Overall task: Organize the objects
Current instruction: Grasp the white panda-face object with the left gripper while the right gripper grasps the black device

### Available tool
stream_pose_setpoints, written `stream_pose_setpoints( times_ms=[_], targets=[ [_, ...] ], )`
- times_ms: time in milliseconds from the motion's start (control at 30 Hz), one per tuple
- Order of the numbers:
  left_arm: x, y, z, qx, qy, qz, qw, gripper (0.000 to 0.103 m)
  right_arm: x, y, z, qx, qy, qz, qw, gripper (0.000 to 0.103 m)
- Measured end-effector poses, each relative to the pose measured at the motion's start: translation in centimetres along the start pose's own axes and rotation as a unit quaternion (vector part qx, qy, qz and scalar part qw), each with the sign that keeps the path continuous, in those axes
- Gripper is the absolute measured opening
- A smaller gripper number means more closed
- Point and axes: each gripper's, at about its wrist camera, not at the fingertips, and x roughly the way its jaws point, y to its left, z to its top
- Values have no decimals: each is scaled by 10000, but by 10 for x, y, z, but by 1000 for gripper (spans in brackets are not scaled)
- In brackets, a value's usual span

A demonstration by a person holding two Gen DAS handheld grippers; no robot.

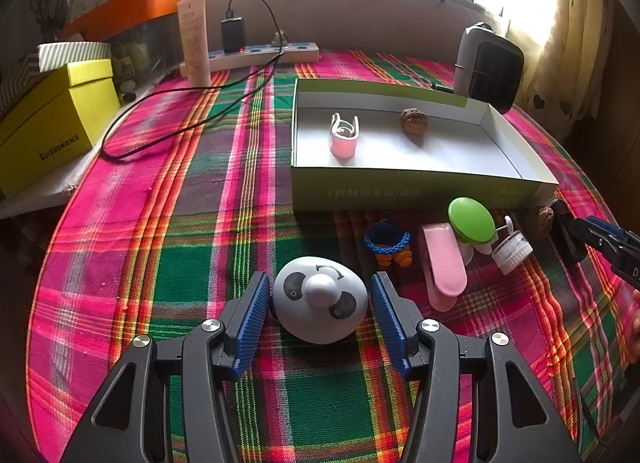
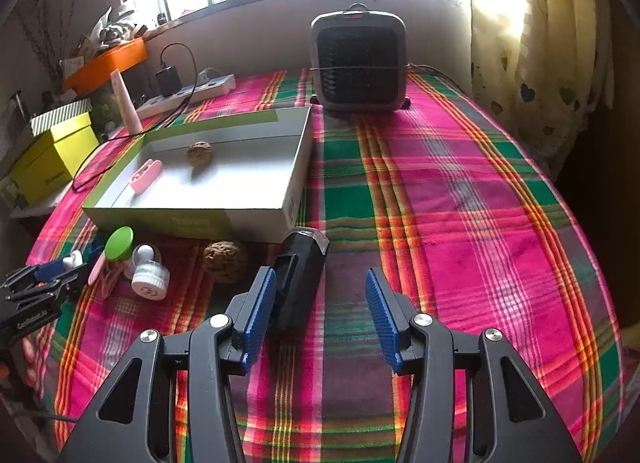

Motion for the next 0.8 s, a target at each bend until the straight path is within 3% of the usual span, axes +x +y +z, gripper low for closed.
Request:
stream_pose_setpoints(
  times_ms=[233, 533, 800],
  targets=[
    [1, -2, 0, 19, 5, 16, 10000, 52, 7, 11, -2, -137, 107, 133, 9998, 48],
    [1, -3, 0, 40, 11, 28, 10000, 52, 22, 14, -1, -218, 413, -88, 9989, 48],
    [2, -3, 1, 38, 14, 51, 10000, 52, 23, 16, 0, -285, 435, -211, 9984, 48]
  ],
)
